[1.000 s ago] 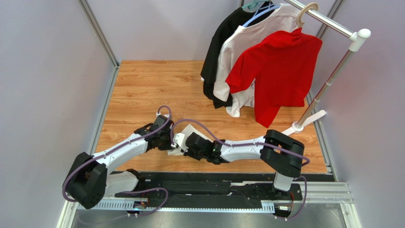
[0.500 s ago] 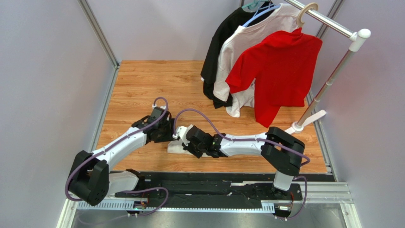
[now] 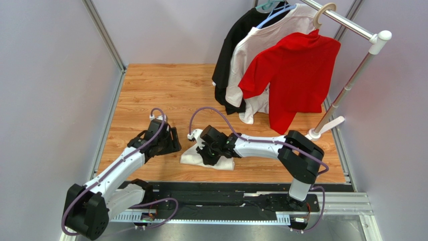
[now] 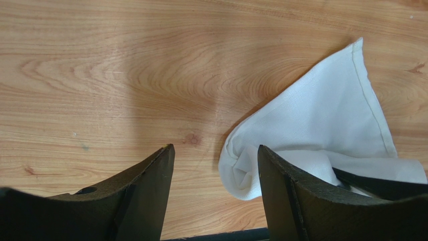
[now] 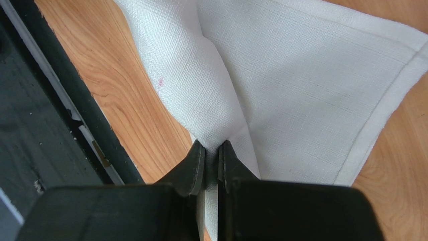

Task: Fold the napkin, place the utensils inside, and roll it up
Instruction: Roll the napkin with the utensil

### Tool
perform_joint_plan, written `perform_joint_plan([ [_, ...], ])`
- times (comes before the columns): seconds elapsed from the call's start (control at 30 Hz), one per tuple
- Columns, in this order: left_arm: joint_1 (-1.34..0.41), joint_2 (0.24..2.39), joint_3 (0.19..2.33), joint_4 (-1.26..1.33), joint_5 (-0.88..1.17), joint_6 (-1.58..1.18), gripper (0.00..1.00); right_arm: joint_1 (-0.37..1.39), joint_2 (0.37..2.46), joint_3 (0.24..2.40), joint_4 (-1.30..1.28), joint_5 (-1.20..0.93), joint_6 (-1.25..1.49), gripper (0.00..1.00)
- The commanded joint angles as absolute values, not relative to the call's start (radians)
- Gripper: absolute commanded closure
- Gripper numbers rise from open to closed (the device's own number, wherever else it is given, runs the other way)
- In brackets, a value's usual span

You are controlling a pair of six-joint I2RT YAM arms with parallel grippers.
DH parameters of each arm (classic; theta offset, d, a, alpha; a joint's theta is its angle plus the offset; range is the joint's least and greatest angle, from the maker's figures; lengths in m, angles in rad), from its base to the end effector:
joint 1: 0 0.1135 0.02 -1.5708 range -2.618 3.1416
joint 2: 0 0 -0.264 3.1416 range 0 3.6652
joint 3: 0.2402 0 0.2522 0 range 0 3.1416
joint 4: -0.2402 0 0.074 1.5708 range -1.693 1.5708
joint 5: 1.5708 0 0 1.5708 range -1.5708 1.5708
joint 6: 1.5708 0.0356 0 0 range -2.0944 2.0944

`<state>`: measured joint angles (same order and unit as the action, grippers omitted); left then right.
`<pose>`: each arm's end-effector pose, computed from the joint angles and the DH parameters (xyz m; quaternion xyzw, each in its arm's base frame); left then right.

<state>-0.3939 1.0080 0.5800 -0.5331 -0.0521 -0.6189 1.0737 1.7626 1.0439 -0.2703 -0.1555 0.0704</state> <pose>0.1758 -0.0711 0.1999 -0.1148 0.9467 -0.1238 0.2744 0.1641 0.3140 0.1653 -0.4788 0.8267 0.2174 0.2001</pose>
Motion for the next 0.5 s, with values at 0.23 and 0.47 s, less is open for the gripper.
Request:
perform_joint_plan([
  [0.23,-0.390,0.778,0.427,-0.359,0.144,-0.617,0.33,0.936,1.913,1.129,-0.515,-0.434,0.069,1.00],
  [0.47,-0.390,0.732,0.361,-0.279,0.219,-0.614,0.33,0.858,2.002,1.189,-0.555,-0.564,0.037,1.00],
])
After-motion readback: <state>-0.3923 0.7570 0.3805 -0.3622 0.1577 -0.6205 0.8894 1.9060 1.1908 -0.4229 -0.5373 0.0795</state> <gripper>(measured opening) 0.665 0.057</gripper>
